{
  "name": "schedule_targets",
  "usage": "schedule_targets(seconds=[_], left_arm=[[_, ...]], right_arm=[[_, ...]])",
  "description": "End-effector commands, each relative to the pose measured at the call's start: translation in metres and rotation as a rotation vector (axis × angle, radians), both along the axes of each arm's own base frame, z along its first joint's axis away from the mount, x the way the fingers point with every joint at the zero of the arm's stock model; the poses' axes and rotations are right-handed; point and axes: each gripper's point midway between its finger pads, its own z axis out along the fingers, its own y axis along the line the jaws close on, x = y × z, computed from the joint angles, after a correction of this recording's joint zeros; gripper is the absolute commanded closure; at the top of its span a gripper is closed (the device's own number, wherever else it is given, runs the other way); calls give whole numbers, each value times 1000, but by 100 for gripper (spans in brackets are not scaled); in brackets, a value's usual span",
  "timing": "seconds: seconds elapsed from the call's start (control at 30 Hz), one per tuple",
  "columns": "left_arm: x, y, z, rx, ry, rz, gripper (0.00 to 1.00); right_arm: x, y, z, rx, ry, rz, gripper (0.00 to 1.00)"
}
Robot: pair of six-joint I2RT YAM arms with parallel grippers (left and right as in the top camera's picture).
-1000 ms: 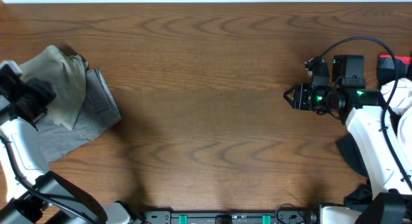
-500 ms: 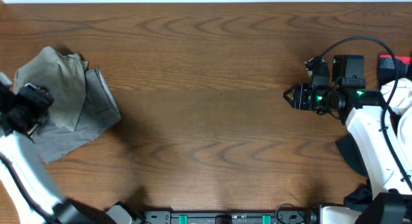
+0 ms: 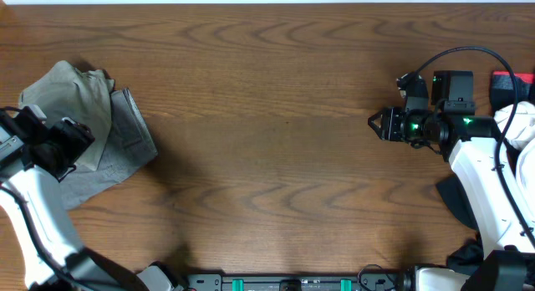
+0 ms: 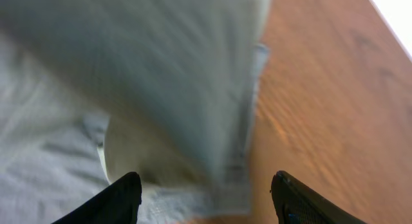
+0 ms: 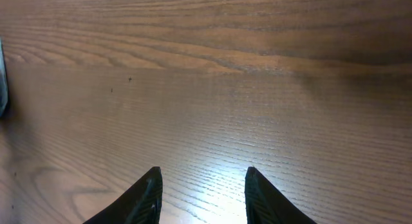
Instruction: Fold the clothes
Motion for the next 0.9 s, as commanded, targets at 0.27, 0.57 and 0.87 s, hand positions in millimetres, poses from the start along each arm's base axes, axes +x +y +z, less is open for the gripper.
schedule_targets(seconds=[0.27, 0.57, 0.87], left_arm=[[4, 5, -62, 3, 159, -70, 33], [14, -14, -75, -72, 152, -128, 78], [30, -46, 24, -169, -158, -118, 94]], right_arm=[[2, 6, 3, 10, -8, 18, 60], [4, 6, 4, 9, -16, 18, 60], [4, 6, 4, 9, -20, 18, 60]])
